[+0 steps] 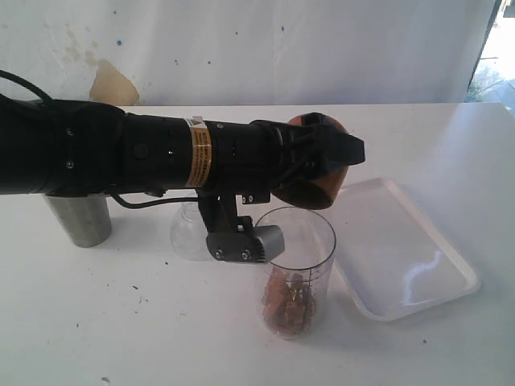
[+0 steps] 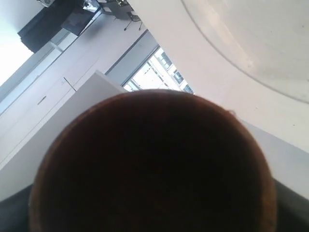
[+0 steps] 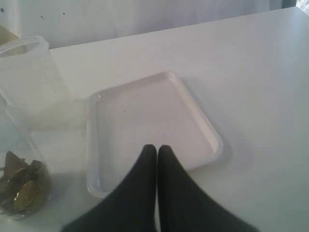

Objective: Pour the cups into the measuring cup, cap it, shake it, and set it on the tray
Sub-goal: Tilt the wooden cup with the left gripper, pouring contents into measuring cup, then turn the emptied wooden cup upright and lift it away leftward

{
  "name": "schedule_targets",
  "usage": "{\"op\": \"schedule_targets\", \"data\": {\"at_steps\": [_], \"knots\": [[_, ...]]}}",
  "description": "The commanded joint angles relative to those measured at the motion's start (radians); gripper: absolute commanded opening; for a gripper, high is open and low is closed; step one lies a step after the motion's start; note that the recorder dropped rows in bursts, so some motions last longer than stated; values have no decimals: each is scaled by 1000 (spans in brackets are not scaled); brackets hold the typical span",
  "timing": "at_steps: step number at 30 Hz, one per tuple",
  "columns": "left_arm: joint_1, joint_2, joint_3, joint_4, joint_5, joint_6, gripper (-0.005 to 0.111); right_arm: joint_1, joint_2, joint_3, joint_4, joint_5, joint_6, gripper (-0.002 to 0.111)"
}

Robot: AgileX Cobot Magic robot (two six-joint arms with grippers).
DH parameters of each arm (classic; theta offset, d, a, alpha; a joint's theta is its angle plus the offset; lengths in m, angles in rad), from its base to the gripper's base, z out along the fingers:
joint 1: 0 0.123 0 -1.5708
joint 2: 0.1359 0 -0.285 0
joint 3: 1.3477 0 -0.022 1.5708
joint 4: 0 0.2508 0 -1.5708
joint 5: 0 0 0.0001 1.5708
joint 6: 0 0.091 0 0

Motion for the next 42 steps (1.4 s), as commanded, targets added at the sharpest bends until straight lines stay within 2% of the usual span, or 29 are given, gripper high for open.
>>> {"op": "schedule_targets", "data": {"at_steps": [1,7,10,18,25,27,32,35,39,40,41,42], "knots": [[-5,-3,-7,-20,-31,-168,0,-8,-5,4,-6,-2,0,0],[-5,-3,-7,-144,-88,-546,0,-8,-5,4,-6,-2,0,0],[-5,-3,-7,-150,-88,-653,0,-8,-5,4,-6,-2,0,0],[-5,-3,-7,-186,-102,-1165,0,-8,-5,4,-6,-2,0,0],[-5,-3,-7,-246,-98,-1199,0,-8,-5,4,-6,-2,0,0],[-5,-3,-7,-317,-98,-1260,0,-8,-5,4,-6,-2,0,0],[-5,-3,-7,-620,-89,-1469,0,-8,-5,4,-6,-2,0,0],[-5,-14,-21,-763,2,-1523,0,-8,-5,4,-6,-2,0,0],[1,-55,-100,-839,246,-1575,0,-8,-5,4,-6,-2,0,0],[17,-85,-138,-839,345,-1603,0,-8,-5,4,-6,-2,0,0],[26,-98,-150,-839,378,-1610,0,-8,-5,4,-6,-2,0,0],[65,-134,-167,-839,424,-1636,0,-8,-5,4,-6,-2,0,0]]}}
